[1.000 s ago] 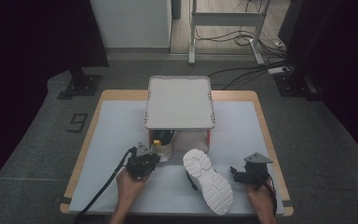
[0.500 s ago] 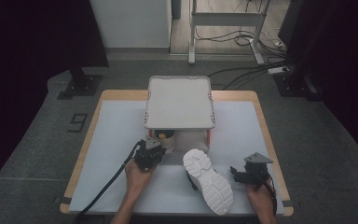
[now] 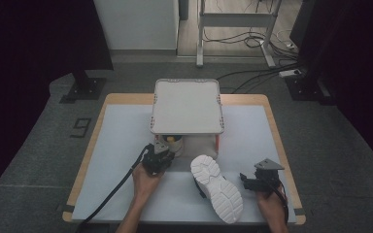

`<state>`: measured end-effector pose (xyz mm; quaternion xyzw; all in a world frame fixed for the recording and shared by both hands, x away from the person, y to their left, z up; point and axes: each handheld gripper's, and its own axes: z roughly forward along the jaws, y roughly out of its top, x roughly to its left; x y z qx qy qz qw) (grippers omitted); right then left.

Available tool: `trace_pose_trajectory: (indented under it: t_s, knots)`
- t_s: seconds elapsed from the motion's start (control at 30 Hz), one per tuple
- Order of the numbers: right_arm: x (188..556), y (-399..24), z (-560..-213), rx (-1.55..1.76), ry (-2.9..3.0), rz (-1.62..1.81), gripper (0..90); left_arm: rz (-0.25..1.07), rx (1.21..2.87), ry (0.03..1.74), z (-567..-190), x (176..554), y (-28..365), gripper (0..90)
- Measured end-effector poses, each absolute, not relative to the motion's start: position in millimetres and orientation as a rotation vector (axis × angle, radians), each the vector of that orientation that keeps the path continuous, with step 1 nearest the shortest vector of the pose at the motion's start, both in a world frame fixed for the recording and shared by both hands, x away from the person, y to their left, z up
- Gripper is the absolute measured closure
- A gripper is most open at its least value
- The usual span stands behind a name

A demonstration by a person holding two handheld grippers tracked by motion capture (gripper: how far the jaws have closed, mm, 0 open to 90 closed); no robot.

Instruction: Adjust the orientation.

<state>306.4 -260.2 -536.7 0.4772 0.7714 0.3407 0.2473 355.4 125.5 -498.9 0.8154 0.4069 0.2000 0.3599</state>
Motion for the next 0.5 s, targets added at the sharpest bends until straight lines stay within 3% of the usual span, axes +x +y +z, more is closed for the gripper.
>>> trace_pose_trajectory:
  t_s: [0.1,0.3,0.5]
  knots:
    - [306.5,-260.5,-536.5,1.303,2.107,0.93,13.7,0.491,2.104,1.022,-491.4,345.1,131.3,53.9]
    - [306.4,-260.2,-536.7,1.3,2.104,0.929,13.7,0.457,2.117,1.018,-482.5,322.3,150.7,20.9]
    - [306.3,-260.0,-536.7,1.3,2.101,0.926,13.4,0.414,2.098,1.052,-483.1,305.4,184.1,9.5]
